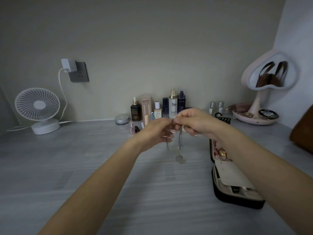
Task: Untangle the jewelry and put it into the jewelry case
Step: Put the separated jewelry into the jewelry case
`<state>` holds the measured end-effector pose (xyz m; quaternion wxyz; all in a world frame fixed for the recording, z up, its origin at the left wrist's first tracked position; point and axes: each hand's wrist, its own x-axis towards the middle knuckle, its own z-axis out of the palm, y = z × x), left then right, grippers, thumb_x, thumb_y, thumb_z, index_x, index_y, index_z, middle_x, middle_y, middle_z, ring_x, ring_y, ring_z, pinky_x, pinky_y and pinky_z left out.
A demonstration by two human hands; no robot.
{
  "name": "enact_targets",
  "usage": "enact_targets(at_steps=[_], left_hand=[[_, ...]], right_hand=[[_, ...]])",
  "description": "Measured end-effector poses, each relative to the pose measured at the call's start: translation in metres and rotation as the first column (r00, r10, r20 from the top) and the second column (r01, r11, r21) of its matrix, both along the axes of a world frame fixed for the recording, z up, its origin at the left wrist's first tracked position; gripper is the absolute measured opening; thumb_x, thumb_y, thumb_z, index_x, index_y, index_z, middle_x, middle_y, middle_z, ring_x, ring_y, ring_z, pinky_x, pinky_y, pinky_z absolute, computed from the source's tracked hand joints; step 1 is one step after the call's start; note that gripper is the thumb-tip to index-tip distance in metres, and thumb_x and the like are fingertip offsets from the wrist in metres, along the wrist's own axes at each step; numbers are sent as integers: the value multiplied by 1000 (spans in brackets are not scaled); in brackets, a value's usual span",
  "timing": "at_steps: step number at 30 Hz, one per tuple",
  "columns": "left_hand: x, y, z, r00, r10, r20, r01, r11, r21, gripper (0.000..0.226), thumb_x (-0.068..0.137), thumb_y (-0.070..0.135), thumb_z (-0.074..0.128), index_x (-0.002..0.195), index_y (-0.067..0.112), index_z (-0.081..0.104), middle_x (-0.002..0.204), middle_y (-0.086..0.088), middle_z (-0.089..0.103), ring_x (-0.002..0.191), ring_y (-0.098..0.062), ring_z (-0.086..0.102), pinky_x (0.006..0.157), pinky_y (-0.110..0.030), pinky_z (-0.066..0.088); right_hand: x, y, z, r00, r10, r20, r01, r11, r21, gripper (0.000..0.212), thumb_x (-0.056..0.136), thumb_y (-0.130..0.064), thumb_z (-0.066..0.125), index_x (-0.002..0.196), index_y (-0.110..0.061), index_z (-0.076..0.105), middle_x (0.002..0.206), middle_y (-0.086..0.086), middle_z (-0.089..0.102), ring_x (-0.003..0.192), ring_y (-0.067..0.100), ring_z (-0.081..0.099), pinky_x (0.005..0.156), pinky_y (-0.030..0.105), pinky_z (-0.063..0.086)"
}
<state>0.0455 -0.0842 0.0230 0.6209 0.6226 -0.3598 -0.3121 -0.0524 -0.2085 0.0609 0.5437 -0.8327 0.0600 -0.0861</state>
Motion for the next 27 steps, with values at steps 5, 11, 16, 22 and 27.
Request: enact_targets(at_steps=[5,11,16,22,27], left_hand=[[-24,-24,5,996,-75,-47,73,997,-37,42,97,40,26,90,18,61,97,-2,64,95,-18,55,91,-34,37],[-48,-53,6,978,-189,-94,188,982,-20,50,99,43,19,102,16,62,89,-2,68,89,-15,62,90,-35,40],[-61,-78,3,972,-222,-73,218,974,-57,37,99,36,32,99,14,61,83,-2,65,83,-15,60,77,-27,46],[-69,-100,-13,974,-225,20,226,973,-48,21,98,17,42,88,14,61,67,8,62,69,-7,59,80,-26,46],[-72,-109,-14,959,-173,225,157,984,89,26,98,14,41,78,14,58,67,2,55,64,-7,54,67,-16,44]], right_hand=[[-12,-19,12,998,-50,40,44,991,124,16,92,-10,51,82,-6,63,77,10,62,31,4,32,34,16,26],[-37,-49,24,981,-168,92,159,983,95,14,91,-10,54,80,-9,62,63,3,52,30,3,28,33,13,18],[-61,-64,32,973,-224,63,231,964,-131,12,90,-16,58,83,-10,66,54,-1,43,35,6,26,35,17,18],[-77,-85,32,938,-344,31,339,901,-272,18,87,-21,62,72,-11,63,50,-1,40,37,7,28,35,17,22],[-98,-106,5,903,-429,-15,425,899,-101,17,86,-10,61,69,-11,58,44,-6,49,29,1,27,33,13,17]])
